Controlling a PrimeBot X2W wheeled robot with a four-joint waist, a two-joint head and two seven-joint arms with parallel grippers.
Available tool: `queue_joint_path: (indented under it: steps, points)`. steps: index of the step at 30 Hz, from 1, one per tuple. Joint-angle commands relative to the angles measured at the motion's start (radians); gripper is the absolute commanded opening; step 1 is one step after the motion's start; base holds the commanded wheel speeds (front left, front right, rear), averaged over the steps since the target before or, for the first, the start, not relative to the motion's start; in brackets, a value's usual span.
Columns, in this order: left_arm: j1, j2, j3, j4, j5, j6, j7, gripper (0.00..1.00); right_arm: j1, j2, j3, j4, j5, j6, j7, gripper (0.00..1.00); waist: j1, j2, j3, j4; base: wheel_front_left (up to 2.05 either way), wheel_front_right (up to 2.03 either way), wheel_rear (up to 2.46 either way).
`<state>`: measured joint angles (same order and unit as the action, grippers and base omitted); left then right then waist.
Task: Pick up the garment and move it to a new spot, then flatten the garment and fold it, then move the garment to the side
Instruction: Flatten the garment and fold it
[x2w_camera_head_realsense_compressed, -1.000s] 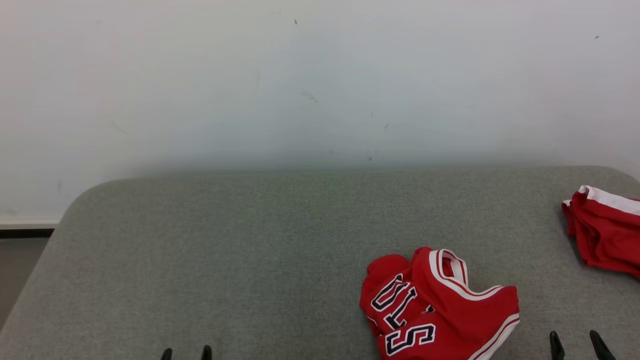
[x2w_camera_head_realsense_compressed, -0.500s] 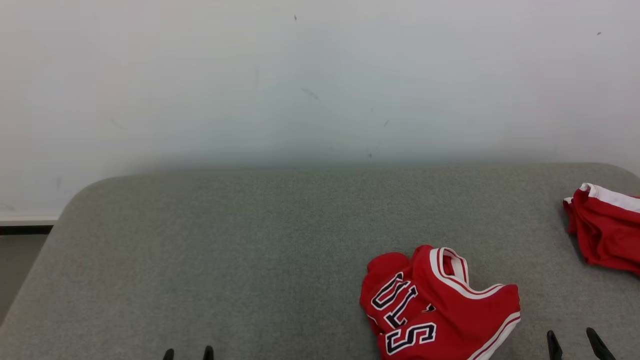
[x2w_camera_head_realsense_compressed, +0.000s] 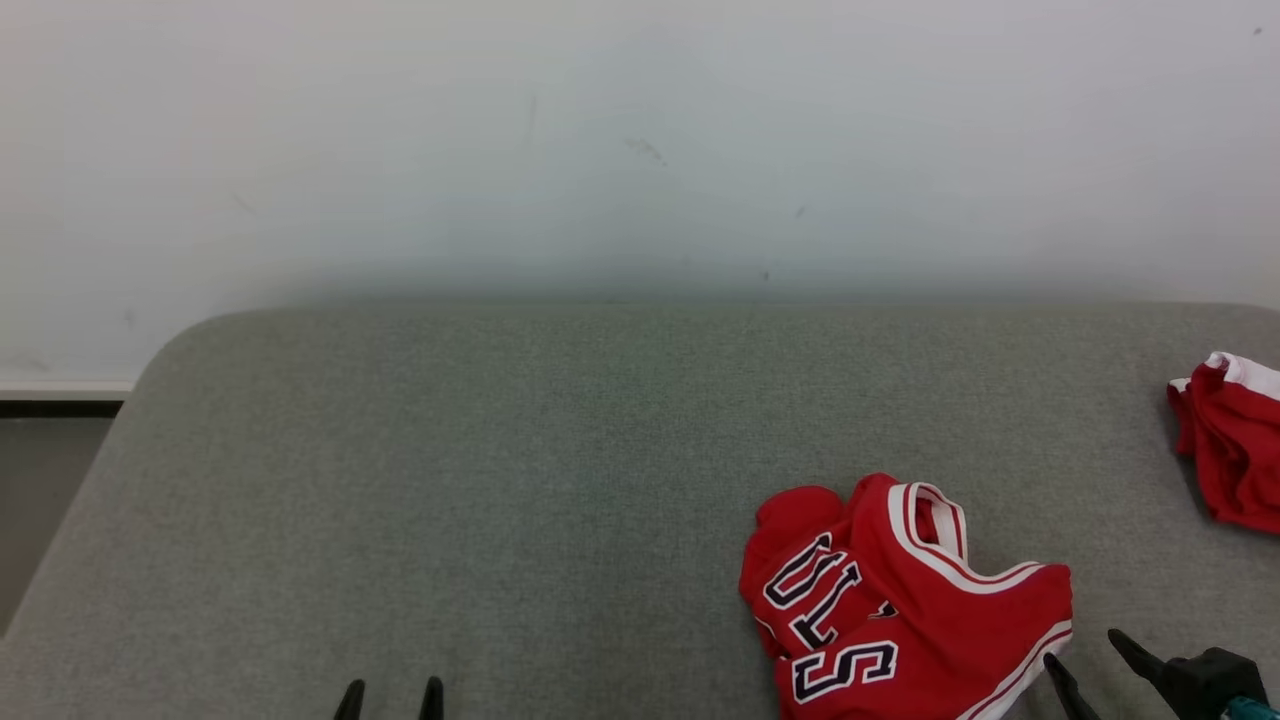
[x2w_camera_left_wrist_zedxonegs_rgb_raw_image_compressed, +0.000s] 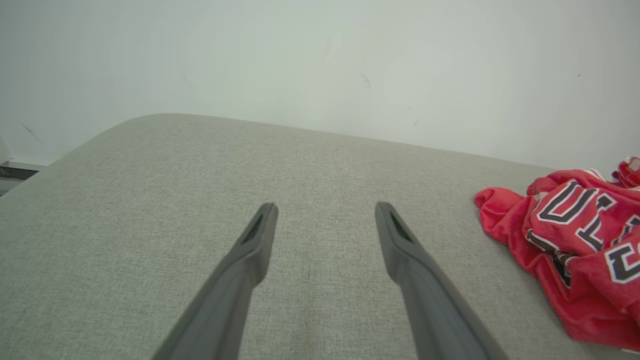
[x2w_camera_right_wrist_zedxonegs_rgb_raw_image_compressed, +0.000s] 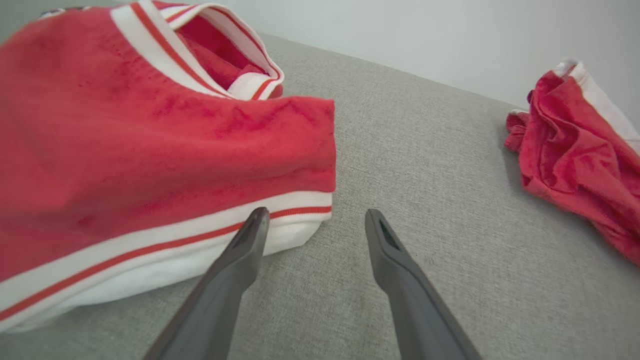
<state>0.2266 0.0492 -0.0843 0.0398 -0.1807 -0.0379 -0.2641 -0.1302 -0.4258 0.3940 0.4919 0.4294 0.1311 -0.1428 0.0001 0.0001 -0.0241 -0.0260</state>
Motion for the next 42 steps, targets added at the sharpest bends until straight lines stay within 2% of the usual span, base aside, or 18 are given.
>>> queue_joint_path:
  steps: [1,9,19,21,22,27,32,42]
  points:
    - [-0.013,0.003,-0.001,0.005,0.010,-0.002,0.000,1.00,-0.040,-0.026,0.056,0.028,0.045,-0.001,0.010,1.00,-0.0001,-0.0001,0.011,0.013,0.00,0.00,0.00]
    - [-0.033,0.003,-0.014,0.009,0.017,-0.008,0.000,1.00,-0.160,-0.084,0.244,0.129,0.194,-0.001,0.025,1.00,-0.0001,-0.0001,0.042,0.041,0.00,0.00,0.00]
    - [-0.084,0.003,-0.038,0.013,0.019,-0.008,0.000,1.00,-0.238,-0.071,0.412,0.204,0.374,-0.001,0.033,1.00,-0.0001,-0.0001,0.106,0.075,0.00,0.00,0.00]
    - [-0.086,0.003,-0.039,0.014,0.017,-0.004,0.000,1.00,-0.242,-0.079,0.444,0.210,0.405,-0.001,0.034,0.27,-0.0001,-0.0001,0.109,0.077,0.00,0.00,0.00]
    - [-0.087,0.003,-0.038,0.015,0.015,-0.004,0.000,1.00,-0.242,-0.082,0.459,0.210,0.419,-0.001,0.035,0.00,-0.0001,-0.0001,0.110,0.078,0.00,0.00,0.00]
    - [-0.081,0.003,-0.037,0.020,0.009,0.003,0.000,1.00,-0.246,-0.109,0.500,0.171,0.493,-0.001,0.017,0.00,-0.0001,-0.0001,0.102,0.074,0.00,0.00,0.00]
    - [-0.070,0.003,-0.040,0.021,0.000,0.009,0.000,1.00,-0.256,-0.166,0.501,0.066,0.609,-0.001,-0.027,0.00,-0.0001,-0.0001,0.081,0.063,0.00,0.00,0.00]
    - [-0.054,0.003,-0.055,0.019,-0.022,0.018,0.000,1.00,-0.319,-0.341,0.457,-0.299,0.800,-0.001,0.015,0.00,-0.0001,-0.0001,0.033,0.049,0.00,0.00,0.00]
